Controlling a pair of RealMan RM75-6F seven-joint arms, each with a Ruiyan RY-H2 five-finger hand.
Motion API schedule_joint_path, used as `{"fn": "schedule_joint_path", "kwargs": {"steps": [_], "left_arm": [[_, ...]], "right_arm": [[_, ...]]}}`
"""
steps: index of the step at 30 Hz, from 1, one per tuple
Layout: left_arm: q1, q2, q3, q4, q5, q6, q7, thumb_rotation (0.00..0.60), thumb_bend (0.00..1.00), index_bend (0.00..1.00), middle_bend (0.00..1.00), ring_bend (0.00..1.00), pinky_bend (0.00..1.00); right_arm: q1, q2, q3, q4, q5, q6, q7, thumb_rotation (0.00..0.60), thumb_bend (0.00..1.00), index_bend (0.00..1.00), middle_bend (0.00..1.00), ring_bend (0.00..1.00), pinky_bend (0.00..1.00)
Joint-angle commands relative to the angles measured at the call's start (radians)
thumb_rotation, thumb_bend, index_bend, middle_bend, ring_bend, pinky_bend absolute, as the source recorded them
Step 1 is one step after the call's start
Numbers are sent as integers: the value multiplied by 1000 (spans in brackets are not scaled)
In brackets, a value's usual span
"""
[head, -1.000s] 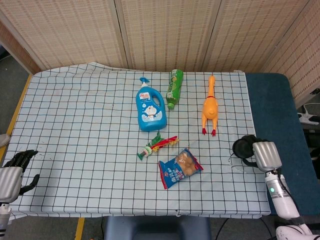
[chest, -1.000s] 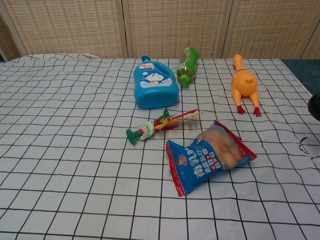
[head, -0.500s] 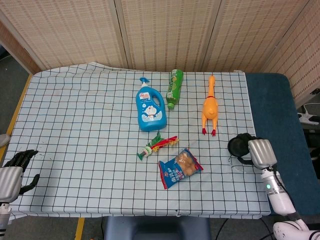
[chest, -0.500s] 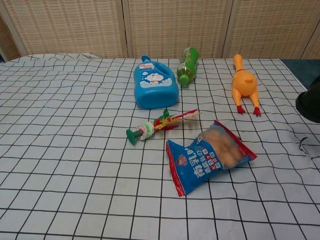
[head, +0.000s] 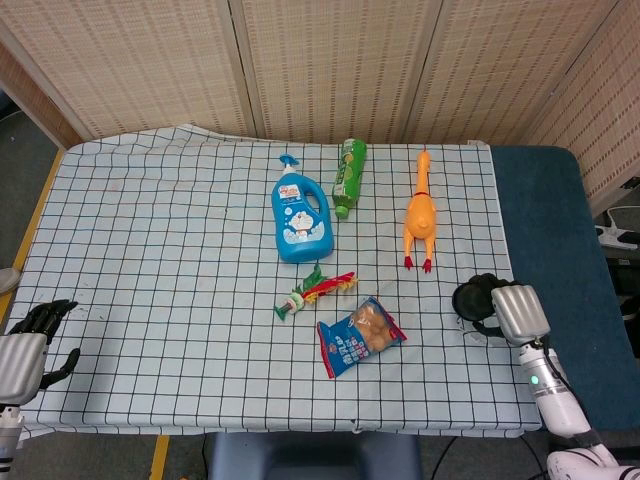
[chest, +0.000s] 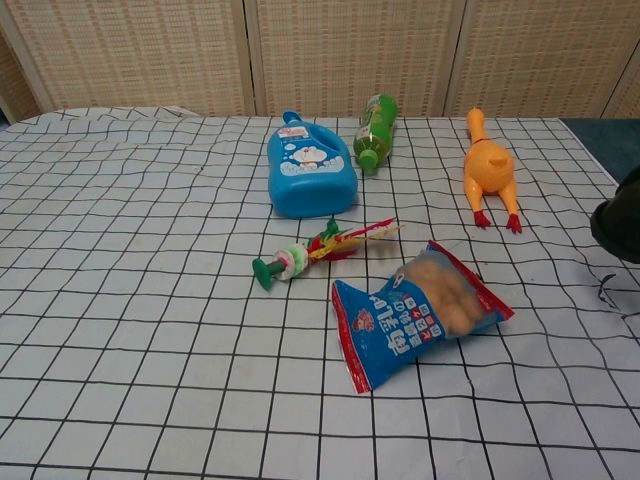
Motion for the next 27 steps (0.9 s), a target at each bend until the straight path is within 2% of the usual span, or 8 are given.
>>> {"fn": "schedule_joint_path", "kwargs": {"steps": [1, 7, 12, 15, 19, 24, 27], "left_arm": [[0, 1, 0, -3, -2, 0, -3, 600, 371, 169, 146, 136, 349], [2, 2, 1, 3, 3, 4, -12, 600, 371, 168, 146, 136, 348], [0, 2, 0, 2, 4, 4, -9, 600, 371, 169, 146, 136, 349], [0, 0, 0, 1, 2, 3, -6, 600, 371, 169, 146, 137, 348], [-2, -1, 1, 1, 2, -1, -1, 600, 370, 168, 146, 136, 348], [-1, 1, 2, -3, -2, -3, -2, 600, 370, 168, 146, 136, 348], [-1, 0, 1, 0, 1, 1, -1, 600, 370, 169, 146, 136, 348]], "right_arm": [[33, -70, 3, 134, 47, -99, 39, 600, 106, 669, 566, 442, 496], [35, -128, 1, 243, 11, -64, 90, 600, 106, 656, 565, 424, 495], [35, -135, -5, 268, -7, -56, 118, 600, 106, 609, 557, 358, 493], [35, -125, -10, 268, -8, -69, 130, 600, 106, 536, 485, 286, 455], [35, -100, -15, 244, 3, -100, 138, 600, 105, 374, 328, 142, 331], [33, -79, -18, 218, 16, -121, 133, 600, 105, 245, 208, 34, 248], [33, -71, -20, 210, 21, -128, 128, 600, 105, 192, 170, 2, 220]]}}
